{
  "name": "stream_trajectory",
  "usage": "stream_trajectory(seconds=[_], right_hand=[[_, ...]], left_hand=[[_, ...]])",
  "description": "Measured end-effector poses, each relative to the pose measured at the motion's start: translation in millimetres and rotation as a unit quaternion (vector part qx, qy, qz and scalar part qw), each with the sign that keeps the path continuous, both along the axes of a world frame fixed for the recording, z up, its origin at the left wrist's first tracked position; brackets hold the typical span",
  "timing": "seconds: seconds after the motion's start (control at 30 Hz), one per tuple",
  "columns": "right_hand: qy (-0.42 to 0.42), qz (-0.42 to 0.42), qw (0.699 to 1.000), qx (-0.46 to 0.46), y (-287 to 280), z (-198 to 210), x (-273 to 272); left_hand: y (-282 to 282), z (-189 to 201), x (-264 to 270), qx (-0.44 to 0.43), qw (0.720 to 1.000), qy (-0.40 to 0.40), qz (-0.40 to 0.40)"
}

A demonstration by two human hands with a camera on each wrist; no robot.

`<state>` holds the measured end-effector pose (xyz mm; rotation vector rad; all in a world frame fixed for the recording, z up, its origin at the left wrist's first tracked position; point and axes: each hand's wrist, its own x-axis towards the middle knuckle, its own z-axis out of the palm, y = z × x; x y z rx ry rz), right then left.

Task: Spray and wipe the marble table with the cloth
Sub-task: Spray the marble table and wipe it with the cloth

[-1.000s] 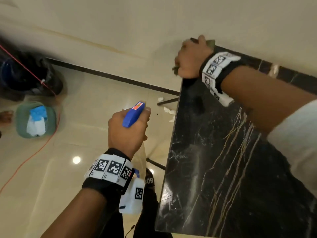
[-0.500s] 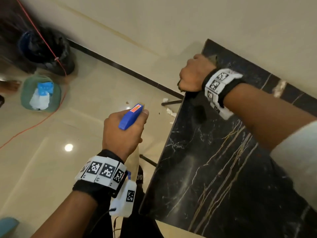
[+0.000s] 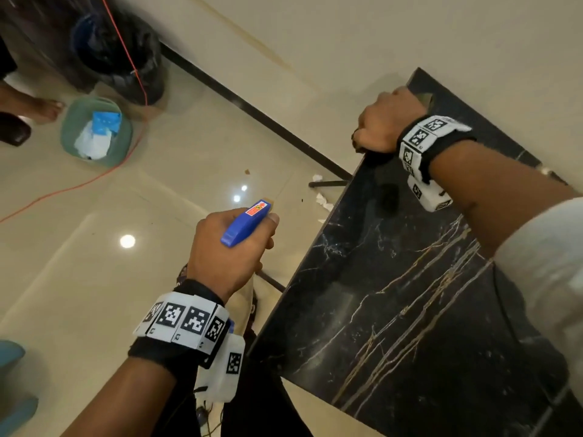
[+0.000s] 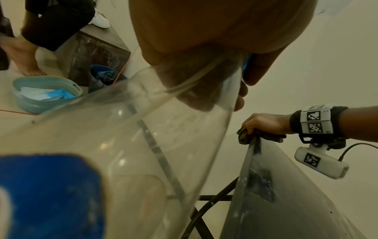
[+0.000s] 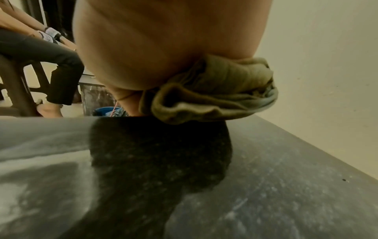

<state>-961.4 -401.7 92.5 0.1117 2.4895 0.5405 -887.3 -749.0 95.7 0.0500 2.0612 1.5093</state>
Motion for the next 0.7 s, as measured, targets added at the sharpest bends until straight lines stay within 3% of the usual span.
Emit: stream_trajectory(seconds=[0.33,0.53,0.7], right_hand=[[0.038,0.05,0.989,-0.134,-125,5,97],[0.048,0.01,0.998,-0.048,-102,1,70],[0.034,0.013,0.997,-0.068,-164,-1,111]], left_hand=[[-35,0,11,-0.003,1.0,-0.009,-0.006],[-49,6,21,-0.01,0.996,0.032,-0.079],[-70,6,37,-0.01,0.994,0.03,-0.101]])
